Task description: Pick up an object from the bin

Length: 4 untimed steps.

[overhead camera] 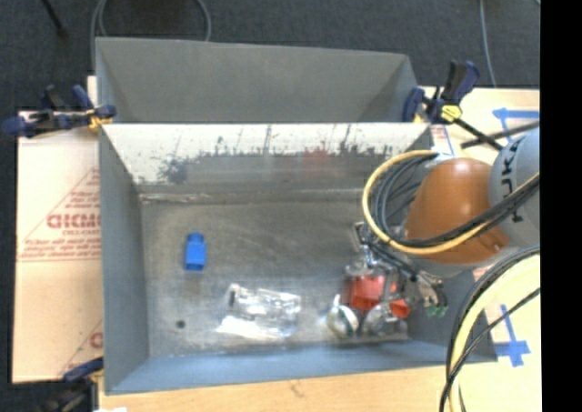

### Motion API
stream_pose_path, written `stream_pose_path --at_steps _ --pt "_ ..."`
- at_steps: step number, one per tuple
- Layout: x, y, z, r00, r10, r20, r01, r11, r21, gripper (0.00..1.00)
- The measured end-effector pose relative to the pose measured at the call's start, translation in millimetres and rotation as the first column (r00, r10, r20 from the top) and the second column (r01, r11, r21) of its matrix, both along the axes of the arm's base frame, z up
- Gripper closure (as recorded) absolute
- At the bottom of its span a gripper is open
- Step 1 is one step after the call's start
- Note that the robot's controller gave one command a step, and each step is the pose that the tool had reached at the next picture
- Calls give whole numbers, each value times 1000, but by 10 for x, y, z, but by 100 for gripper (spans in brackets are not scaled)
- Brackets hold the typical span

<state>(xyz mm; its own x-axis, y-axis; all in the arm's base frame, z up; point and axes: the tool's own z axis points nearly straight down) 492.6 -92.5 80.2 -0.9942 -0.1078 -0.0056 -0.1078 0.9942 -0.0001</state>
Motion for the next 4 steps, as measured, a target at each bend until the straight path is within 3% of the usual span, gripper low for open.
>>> stream_pose_path --at_steps 1,2,3,4 --pt "8 5 13 1000 2 2 -2 1000 0 100" --pt "147 4 165 1000 -10 0 10 1000 -2 100" --pt "117 -283 1190 999 -47 5 47 999 -4 100" --pt "236 -509 1326 1000 12 0 -12 1000 -3 100"
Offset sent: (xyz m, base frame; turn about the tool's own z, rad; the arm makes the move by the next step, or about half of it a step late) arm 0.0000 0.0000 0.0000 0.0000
